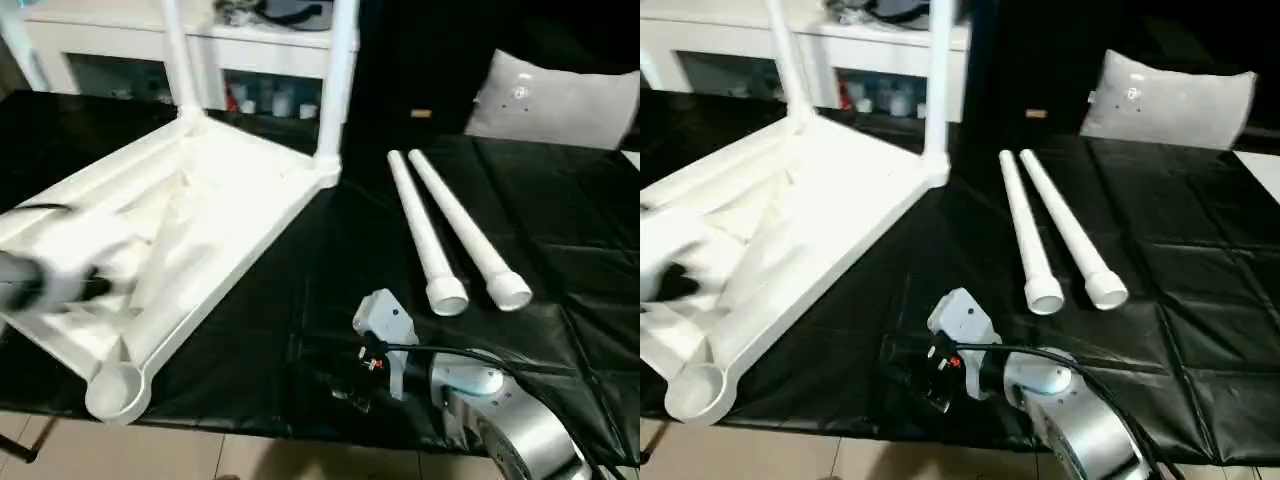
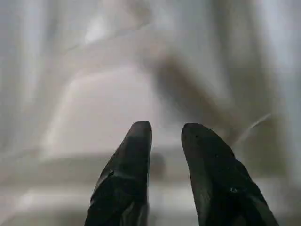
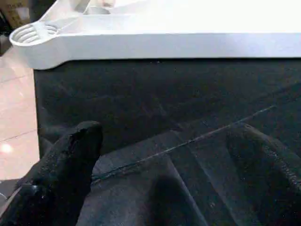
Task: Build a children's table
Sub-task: Rotate table base
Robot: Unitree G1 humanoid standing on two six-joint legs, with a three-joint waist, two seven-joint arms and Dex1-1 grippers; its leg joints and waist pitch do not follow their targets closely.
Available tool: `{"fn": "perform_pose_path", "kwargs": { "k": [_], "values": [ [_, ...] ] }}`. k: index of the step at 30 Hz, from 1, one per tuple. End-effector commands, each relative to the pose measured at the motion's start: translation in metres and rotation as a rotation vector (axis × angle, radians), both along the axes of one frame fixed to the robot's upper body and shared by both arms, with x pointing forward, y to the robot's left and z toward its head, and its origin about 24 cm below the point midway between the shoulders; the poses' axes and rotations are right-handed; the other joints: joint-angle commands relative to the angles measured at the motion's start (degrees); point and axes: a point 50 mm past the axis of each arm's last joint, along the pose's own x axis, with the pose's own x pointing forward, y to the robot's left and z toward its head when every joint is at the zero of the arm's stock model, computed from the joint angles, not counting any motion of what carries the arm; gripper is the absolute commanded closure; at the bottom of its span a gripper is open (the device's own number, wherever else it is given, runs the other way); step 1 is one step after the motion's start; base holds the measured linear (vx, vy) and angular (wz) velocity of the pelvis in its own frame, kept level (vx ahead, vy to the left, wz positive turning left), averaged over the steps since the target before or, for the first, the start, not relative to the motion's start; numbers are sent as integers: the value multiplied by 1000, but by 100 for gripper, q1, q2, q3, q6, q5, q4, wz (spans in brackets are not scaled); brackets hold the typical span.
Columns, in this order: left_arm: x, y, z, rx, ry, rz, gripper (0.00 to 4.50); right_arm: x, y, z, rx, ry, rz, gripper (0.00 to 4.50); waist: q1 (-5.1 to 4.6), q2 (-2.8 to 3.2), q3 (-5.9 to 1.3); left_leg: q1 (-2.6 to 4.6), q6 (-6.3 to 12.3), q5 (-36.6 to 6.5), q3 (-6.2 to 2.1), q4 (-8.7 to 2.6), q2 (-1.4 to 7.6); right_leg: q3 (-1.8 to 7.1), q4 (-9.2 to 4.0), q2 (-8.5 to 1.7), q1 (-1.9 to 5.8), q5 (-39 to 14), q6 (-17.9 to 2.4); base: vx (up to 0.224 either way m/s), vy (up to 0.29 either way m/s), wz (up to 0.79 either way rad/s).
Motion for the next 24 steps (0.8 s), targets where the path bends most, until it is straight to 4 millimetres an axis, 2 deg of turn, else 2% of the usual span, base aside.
{"fn": "perform_pose_path", "kwargs": {
  "k": [1, 6, 9, 11, 14, 16, 17, 18, 19, 20, 21, 24],
  "values": [
    [-5, 7, 7, 49, 6, 29, 320, 0, -2, 0, -11, -5, 7, 0, -12, 158, -282, 87, -189, -1625, -105, -465, 194, 307, -470, -455, 165, -1934, -800, 0, 0, 0],
    [-14, 18, 13, 132, 55, 55, 320, 0, -2, -1, -14, -4, 5, 0, -24, 167, -274, 91, -211, -1771, -124, -481, 207, 308, -476, -464, 151, -2031, -793, 0, 0, 0],
    [-24, 14, 5, 103, 169, 17, 320, 0, -2, -1, -14, 0, 10, 0, -40, 157, -259, 100, -208, -1854, -125, -493, 209, 314, -486, -466, 136, -2149, -795, 0, 0, 0],
    [-26, 12, 2, 89, 194, 5, 320, 0, -2, -1, -13, -1, 10, 0, -37, 173, -254, 116, -225, -1919, -130, -495, 214, 314, -494, -477, 122, -2196, -805, 0, 0, 0],
    [-30, 6, -8, 51, 243, -20, 320, 0, -1, -1, -12, -3, 9, 0, -31, 164, -259, 115, -247, -2011, -133, -498, 210, 314, -498, -473, 126, -2220, -801, 0, 0, 0],
    [-34, -5, -21, 1, 292, -68, 320, 1, -2, 0, -12, -5, 6, 0, -35, 183, -263, 112, -253, -2006, -132, -497, 210, 314, -502, -473, 133, -2166, -813, 0, 0, 0],
    [-35, -10, -25, -25, 307, -95, 320, 2, -3, 0, -13, -6, 3, 0, -40, 153, -262, 112, -246, -1995, -130, -497, 212, 314, -509, -472, 134, -2174, -808, 0, 0, 0],
    [-35, -16, -29, -57, 315, -119, 320, 2, -3, 0, -15, -7, 1, 0, -27, 174, -267, 118, -248, -1960, -128, -494, 211, 316, -496, -477, 135, -2149, -832, 0, 0, 0],
    [-35, -29, -34, -112, 322, -169, 320, 2, -4, -1, -15, -6, -1, 0, -27, 163, -270, 116, -252, -1941, -123, -488, 206, 313, -495, -473, 140, -2125, -840, 0, 0, 0],
    [-35, -30, -35, -120, 323, -175, 320, 2, -4, -1, -16, -6, -1, 0, -29, 164, -276, 112, -257, -1912, -126, -495, 213, 313, -488, -475, 156, -2075, -856, 0, 0, 0],
    [-35, -44, -38, -178, 330, -220, 320, 2, -5, -1, -21, -7, 0, 0, -29, 170, -279, 111, -266, -1851, -120, -483, 208, 310, -467, -466, 159, -1972, -868, 0, 0, 0],
    [-36, -57, -41, -233, 346, -262, 320, 2, -5, -1, -18, -6, -2, 0, -18, 156, -291, 98, -258, -1759, -114, -482, 203, 307, -456, -465, 183, -1860, -907, 0, 0, 0]
  ]
}}
